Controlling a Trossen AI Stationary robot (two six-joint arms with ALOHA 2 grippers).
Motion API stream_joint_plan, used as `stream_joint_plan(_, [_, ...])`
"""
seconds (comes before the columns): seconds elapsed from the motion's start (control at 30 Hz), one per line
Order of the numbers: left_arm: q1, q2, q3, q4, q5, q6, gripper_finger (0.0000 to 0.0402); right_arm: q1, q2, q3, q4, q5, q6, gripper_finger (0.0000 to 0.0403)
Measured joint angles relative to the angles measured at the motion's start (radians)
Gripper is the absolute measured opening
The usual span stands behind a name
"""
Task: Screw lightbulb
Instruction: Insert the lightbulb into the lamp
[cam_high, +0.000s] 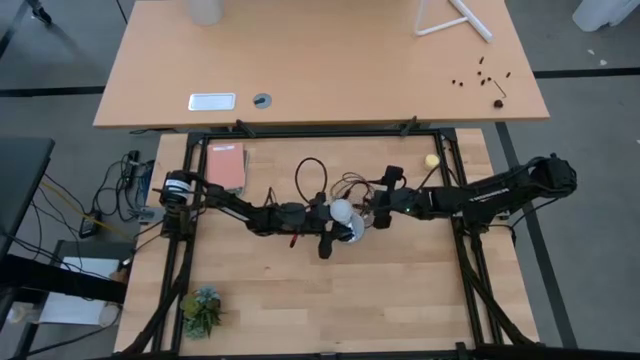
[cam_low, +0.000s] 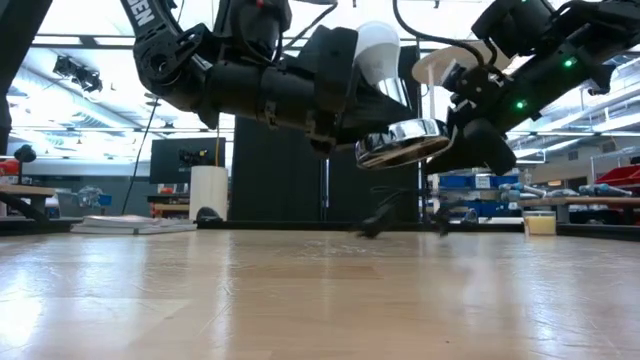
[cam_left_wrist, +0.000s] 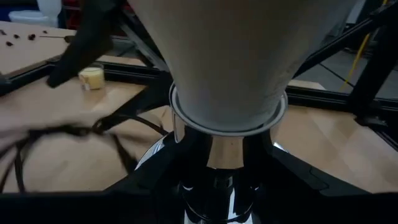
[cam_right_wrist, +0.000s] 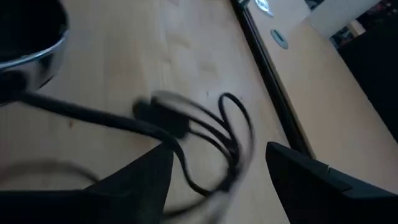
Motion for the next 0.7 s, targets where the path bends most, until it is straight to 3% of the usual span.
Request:
stream_joint_plan(0.13, [0.002,0.017,0.000,0.028,-0.003,0.000,0.0193,0.014,0.000,0.000,0.017,0.067,0.001,0.0263])
stream_joint_plan(0.5, [0.041,0.175,0.066,0.050,0.026,-0.028,0.0193,0.017,0.000,0.001,-0.011,0.069,0.003,0.0263])
stream_joint_plan(0.6, [0.047,0.179,0.068,0.026,0.041,-0.045,0.0193,0.026,-0.001,0.001,-0.035,0.037,0.018,0.0261])
stream_joint_plan(0.7, [0.048,0.178,0.068,0.019,0.043,-0.046,0.0193,0.044,-0.002,0.001,-0.081,-0.084,0.075,0.0261])
